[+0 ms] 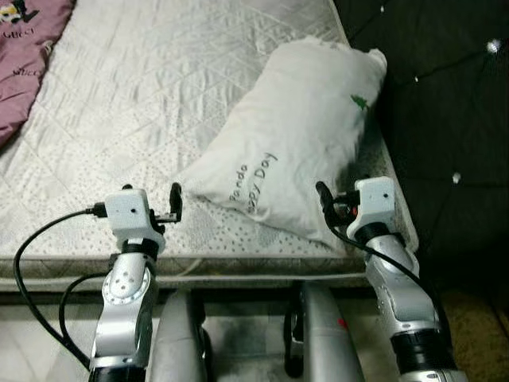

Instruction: Clean up the room

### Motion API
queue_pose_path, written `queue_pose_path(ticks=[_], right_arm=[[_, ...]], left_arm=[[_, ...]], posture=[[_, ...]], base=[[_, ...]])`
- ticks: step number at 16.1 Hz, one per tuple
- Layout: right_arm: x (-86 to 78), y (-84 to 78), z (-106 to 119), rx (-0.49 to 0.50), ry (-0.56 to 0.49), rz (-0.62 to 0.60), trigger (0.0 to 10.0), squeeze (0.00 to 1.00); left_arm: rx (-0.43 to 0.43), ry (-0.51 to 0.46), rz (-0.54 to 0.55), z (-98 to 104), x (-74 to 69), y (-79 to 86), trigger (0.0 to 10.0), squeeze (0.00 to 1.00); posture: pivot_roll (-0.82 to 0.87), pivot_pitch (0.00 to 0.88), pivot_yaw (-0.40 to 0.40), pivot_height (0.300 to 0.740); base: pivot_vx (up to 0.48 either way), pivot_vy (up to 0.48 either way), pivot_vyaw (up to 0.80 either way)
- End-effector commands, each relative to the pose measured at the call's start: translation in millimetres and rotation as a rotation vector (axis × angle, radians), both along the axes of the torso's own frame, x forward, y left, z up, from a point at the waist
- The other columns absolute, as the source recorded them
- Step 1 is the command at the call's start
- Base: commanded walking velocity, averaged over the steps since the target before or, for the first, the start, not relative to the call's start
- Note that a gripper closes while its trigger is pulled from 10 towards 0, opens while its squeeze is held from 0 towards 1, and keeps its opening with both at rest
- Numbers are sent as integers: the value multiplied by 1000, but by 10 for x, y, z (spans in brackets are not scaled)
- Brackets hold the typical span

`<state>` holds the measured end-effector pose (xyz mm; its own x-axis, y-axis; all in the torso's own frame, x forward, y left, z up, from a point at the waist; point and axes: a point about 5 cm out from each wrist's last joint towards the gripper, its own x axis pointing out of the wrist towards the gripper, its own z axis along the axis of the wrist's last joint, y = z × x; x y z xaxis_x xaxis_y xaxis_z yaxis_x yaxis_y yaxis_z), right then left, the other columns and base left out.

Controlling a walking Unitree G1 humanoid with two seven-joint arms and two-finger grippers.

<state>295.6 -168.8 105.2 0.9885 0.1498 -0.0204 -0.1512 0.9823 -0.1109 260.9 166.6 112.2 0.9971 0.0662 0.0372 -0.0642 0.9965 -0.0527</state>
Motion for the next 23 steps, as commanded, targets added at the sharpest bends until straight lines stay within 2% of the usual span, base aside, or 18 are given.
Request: queue_pose_path(ticks=[1, 6, 10, 14, 16, 17, 19, 21, 23], right_arm=[[-19, -6, -31, -5, 13, 0, 10000, 0], [17, -10, -32, -34, 15, 8, 10000, 0], [29, 34, -20, -38, 4, 30, 10000, 0], [78, 38, 17, -40, -3, 36, 10000, 0], [126, 84, 48, -70, -10, 77, 10000, 0], [182, 126, 31, -113, -7, 104, 10000, 0], [310, 164, 54, -87, 11, 89, 10000, 0], [487, 229, 192, -99, -15, 78, 10000, 0], [572, 191, 176, -114, 13, 42, 10000, 0]], left_arm=[[7, 6, 6, 5, -11, 7, 10000, 0], [1, -3, 24, 36, 1, 41, 10000, 0], [-2, -2, 34, 37, -9, 40, 10000, 0], [0, 1, 35, 29, -15, 32, 10000, 0], [1, 8, 28, 13, -12, 16, 10000, 0], [-2, 11, 21, 5, -4, -8, 10000, 0], [-7, 14, 12, 0, 10, -34, 10000, 0], [-20, 23, -3, -13, -6, -106, 10000, 0], [-31, 23, -7, -10, -16, -148, 10000, 0]], posture=[[-2, 189, 11, 553], [0, 187, 8, 545], [0, 196, 5, 515], [-3, 199, 12, 515], [-7, 196, 14, 515], [-5, 196, 17, 515], [1, 192, 21, 515], [12, 188, 27, 515], [22, 182, 24, 515]], base=[[0, 0, 0], [0, 0, 0], [0, 0, 0], [0, 0, 0], [0, 0, 0], [0, 0, 0], [0, 0, 0], [0, 0, 0], [0, 0, 0]])
